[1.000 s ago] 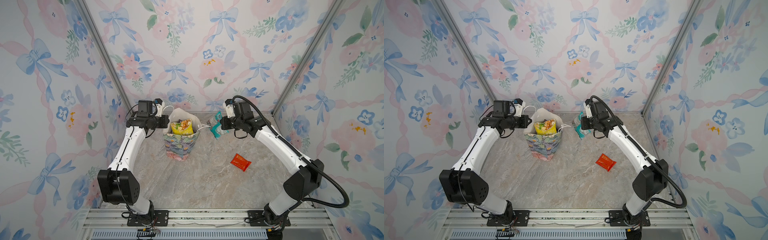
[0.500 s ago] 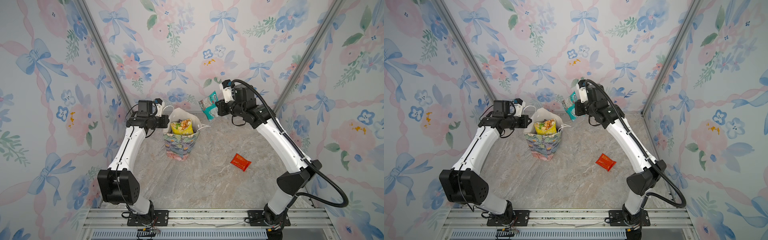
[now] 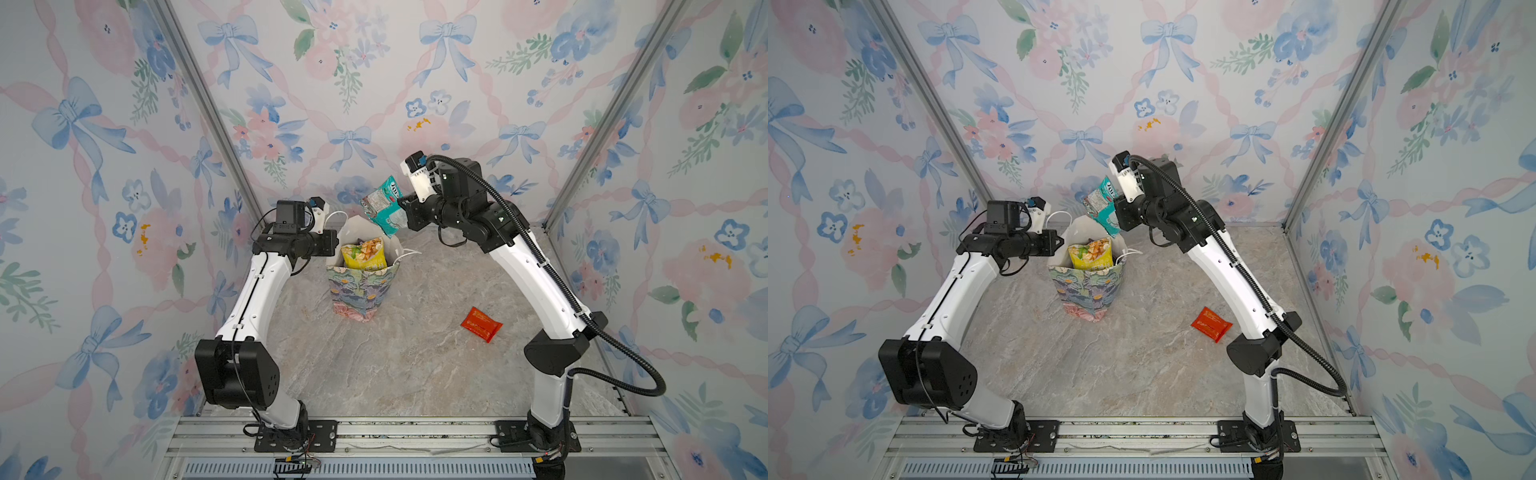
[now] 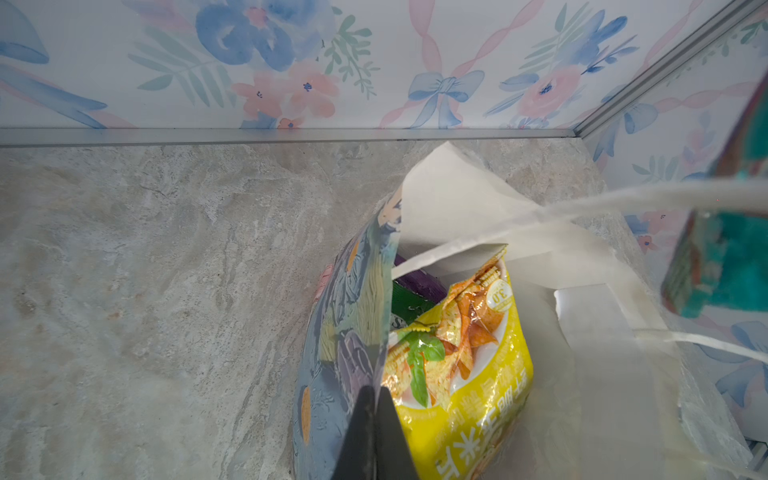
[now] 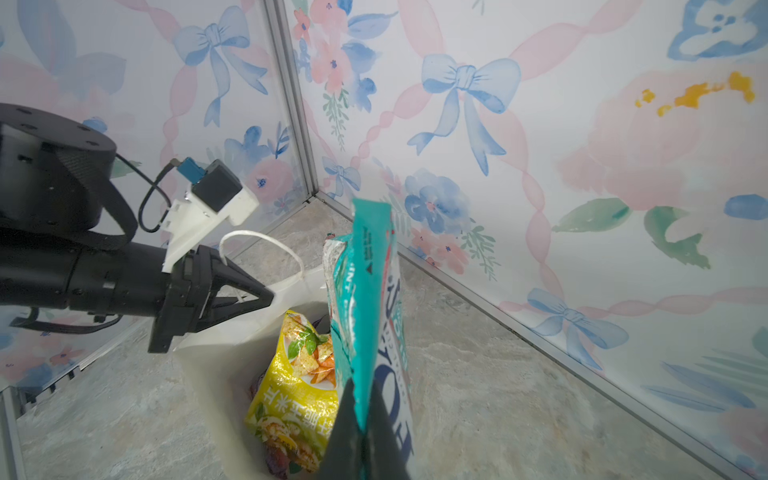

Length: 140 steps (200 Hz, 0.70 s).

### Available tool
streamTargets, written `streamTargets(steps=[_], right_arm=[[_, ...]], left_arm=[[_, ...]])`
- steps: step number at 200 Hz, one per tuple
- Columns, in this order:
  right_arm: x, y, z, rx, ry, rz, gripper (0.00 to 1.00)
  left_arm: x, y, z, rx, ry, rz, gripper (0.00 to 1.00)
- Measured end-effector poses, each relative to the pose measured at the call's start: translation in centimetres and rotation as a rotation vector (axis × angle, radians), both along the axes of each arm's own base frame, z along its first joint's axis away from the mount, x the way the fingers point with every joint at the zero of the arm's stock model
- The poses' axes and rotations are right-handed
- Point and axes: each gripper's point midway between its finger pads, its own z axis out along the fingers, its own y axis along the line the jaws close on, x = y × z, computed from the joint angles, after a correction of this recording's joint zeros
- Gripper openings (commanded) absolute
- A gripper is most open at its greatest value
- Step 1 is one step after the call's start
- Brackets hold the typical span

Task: Place the snacks into the paper bag
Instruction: 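Lift the teal FOX'S bag with the right gripper over the paper bag, then lower the teal FOX'S bag into the paper bag and open the right gripper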

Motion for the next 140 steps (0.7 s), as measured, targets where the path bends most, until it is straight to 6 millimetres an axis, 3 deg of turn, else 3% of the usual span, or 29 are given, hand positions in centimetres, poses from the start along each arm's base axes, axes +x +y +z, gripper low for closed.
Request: streamTargets(steps=[50,97,140], right_arm=[[-2.3,2.6,-2.4,-0.061,0.048,0.106,0.0],[-2.5,3.5,-6.4,-0.143,0.127,0.158,0.0],[-2.7,4.3,-8.9,-0.189,0.174,0.21,0.0]], left_arm=[[0.0,0.0,0.0,0.0,0.0,0.0,0.0],[0.0,0.0,0.0,0.0,0.0,0.0,0.0],[0.0,0.0,0.0,0.0,0.0,0.0,0.0]])
